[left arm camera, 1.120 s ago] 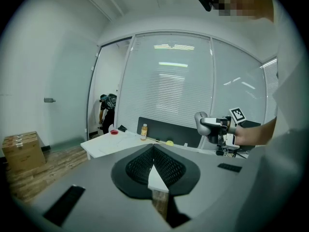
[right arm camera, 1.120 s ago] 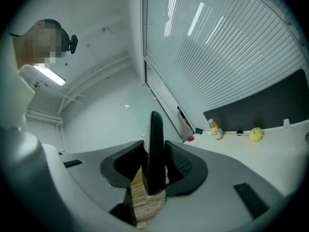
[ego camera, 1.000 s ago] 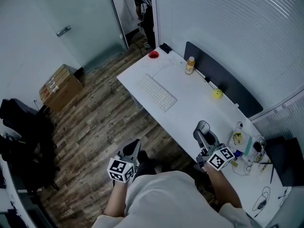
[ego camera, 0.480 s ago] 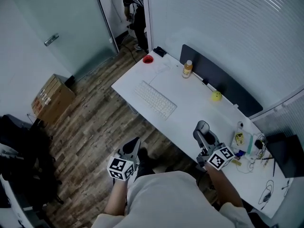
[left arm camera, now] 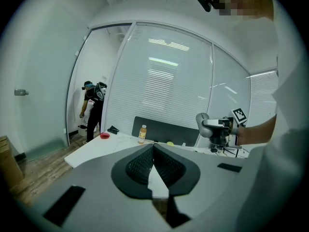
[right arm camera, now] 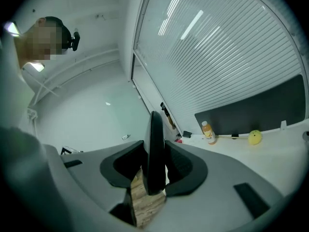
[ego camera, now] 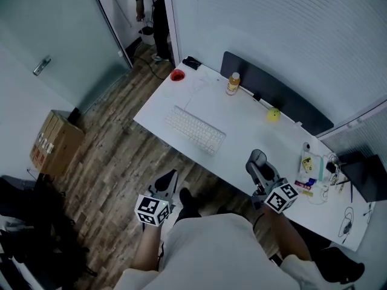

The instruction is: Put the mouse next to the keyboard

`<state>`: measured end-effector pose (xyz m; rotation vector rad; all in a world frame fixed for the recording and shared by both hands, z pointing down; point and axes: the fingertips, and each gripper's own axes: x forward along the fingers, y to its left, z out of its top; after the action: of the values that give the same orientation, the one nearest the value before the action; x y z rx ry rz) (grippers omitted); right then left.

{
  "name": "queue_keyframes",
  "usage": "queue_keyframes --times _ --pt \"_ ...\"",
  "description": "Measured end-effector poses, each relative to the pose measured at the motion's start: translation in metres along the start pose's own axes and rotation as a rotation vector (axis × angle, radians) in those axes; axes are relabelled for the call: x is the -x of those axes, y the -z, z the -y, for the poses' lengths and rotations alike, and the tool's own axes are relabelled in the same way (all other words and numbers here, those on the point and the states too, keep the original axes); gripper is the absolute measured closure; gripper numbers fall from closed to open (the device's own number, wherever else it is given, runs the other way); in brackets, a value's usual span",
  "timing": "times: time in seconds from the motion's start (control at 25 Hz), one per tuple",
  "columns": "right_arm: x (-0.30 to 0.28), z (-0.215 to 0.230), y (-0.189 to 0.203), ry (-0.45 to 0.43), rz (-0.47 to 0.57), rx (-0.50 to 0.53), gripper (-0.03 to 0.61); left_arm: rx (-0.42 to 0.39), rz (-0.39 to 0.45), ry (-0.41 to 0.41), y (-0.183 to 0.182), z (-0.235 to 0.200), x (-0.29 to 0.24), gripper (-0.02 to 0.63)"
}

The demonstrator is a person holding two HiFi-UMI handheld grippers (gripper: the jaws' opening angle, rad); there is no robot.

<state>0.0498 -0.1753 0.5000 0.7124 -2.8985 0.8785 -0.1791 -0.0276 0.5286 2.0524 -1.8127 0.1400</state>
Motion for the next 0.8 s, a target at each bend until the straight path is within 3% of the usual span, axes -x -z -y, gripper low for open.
queue_keyframes --times 0.44,0.8 --pt "-0.038 -0.017 0.013 0.150 0.044 -0.051 0.428 -0.034 -0.064 0.163 -0.003 -0.066 -0.021 0.596" --pt "-0.045 -0.011 0.031 0.239 0.011 -0.063 0.428 -0.030 -0.102 0.249 0.008 -0.079 -0.044 0.595"
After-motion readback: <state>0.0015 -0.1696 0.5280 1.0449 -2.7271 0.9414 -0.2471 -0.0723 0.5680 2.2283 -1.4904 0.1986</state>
